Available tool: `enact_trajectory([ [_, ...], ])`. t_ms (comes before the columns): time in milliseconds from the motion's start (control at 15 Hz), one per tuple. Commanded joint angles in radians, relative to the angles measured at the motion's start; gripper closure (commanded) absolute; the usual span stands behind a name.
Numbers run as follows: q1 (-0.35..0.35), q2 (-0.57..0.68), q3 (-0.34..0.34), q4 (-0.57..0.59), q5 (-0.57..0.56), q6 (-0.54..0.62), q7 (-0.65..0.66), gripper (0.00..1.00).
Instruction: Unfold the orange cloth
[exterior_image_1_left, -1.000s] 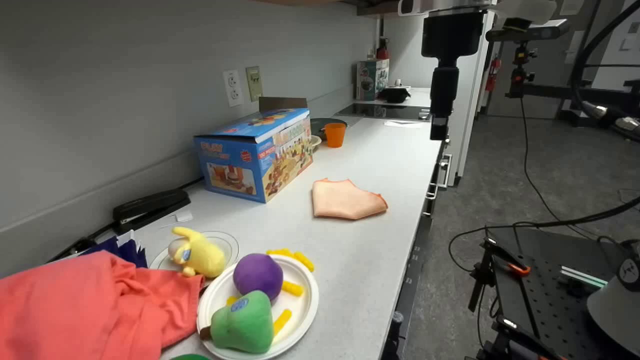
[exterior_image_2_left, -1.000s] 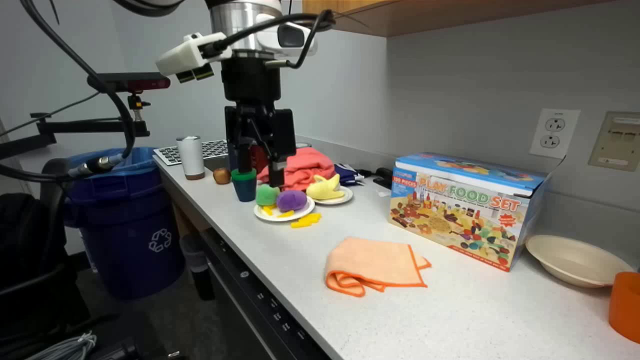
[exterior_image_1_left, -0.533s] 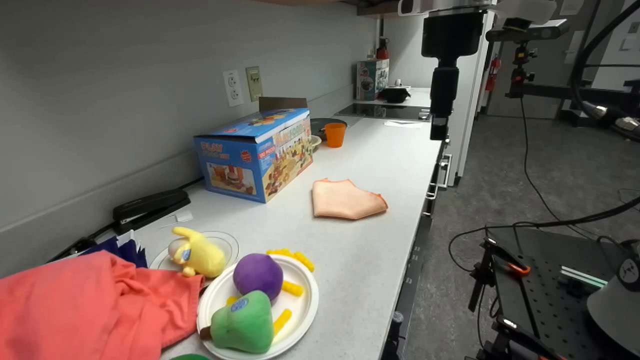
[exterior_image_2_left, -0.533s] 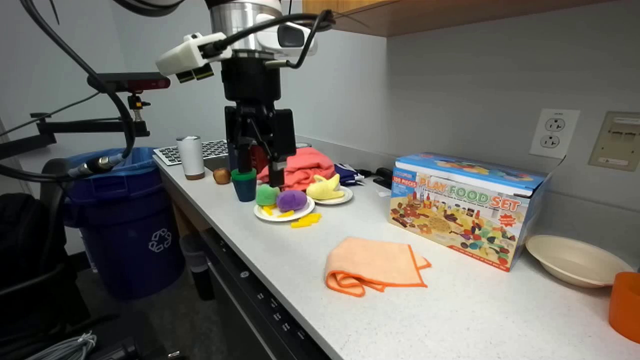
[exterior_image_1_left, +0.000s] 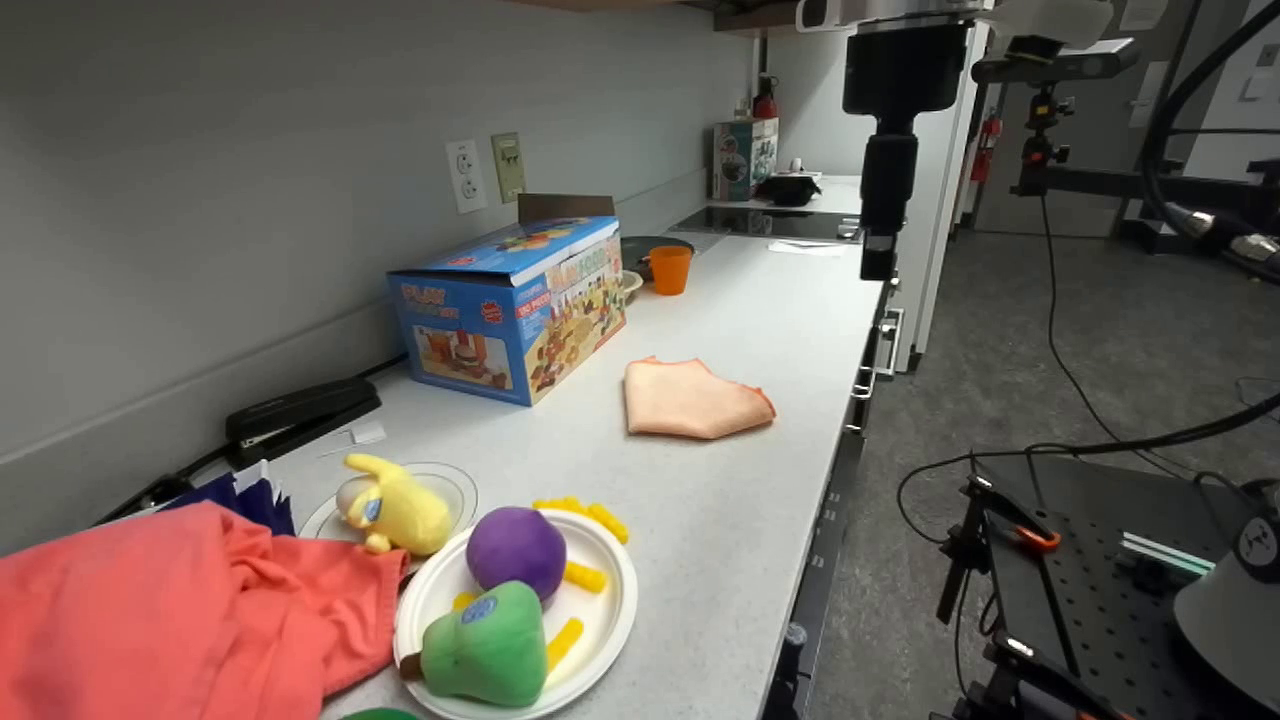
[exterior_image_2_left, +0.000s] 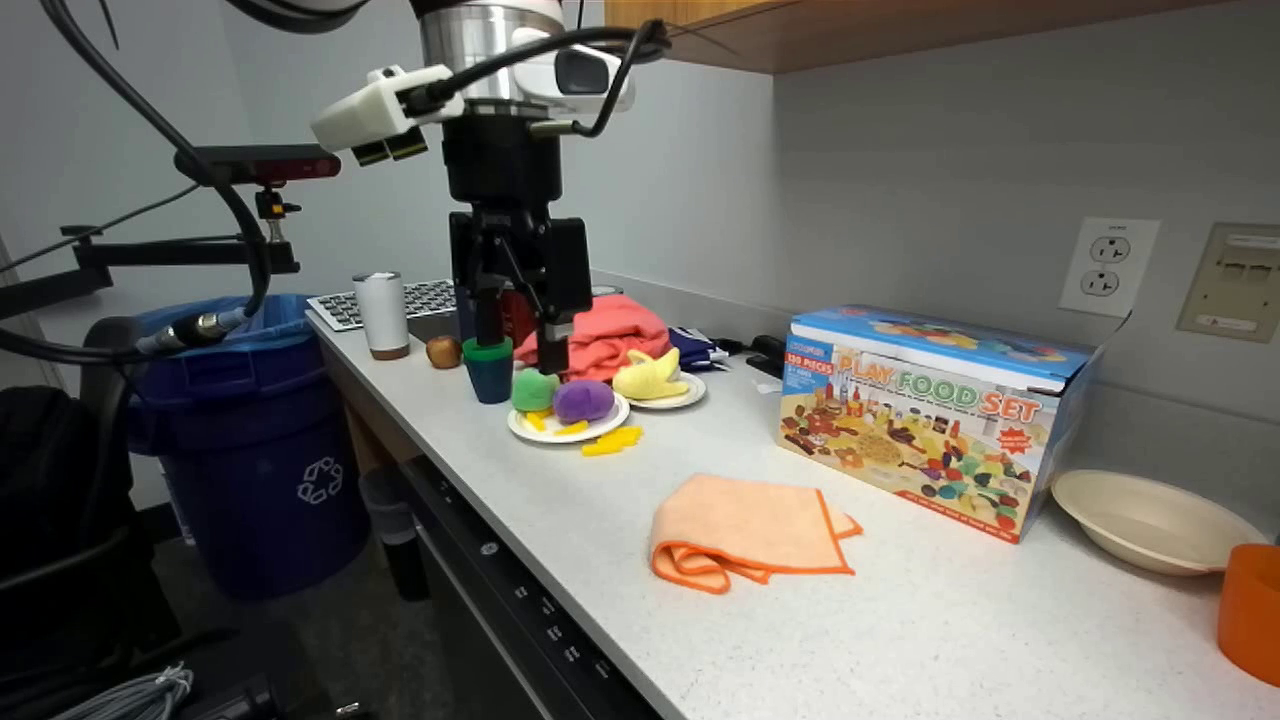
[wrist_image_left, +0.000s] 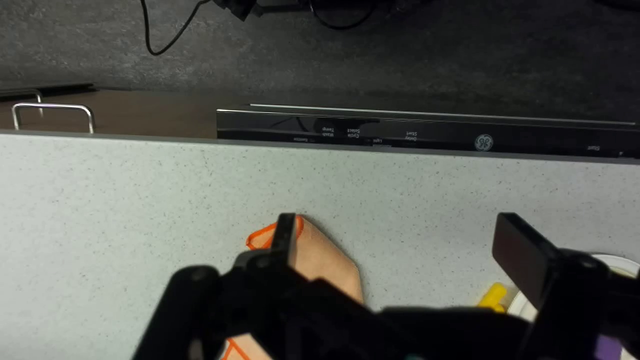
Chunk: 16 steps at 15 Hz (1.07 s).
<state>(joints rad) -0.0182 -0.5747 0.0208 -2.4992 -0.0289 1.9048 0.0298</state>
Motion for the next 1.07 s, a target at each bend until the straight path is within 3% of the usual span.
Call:
enact_trajectory([
  [0, 0.004, 0.0, -0.004, 0.002, -0.002, -0.002, 0.002, 0.0],
  [1000, 0.003, 0.006, 0.003, 0.007, -0.007, 0.003, 0.01, 0.0],
])
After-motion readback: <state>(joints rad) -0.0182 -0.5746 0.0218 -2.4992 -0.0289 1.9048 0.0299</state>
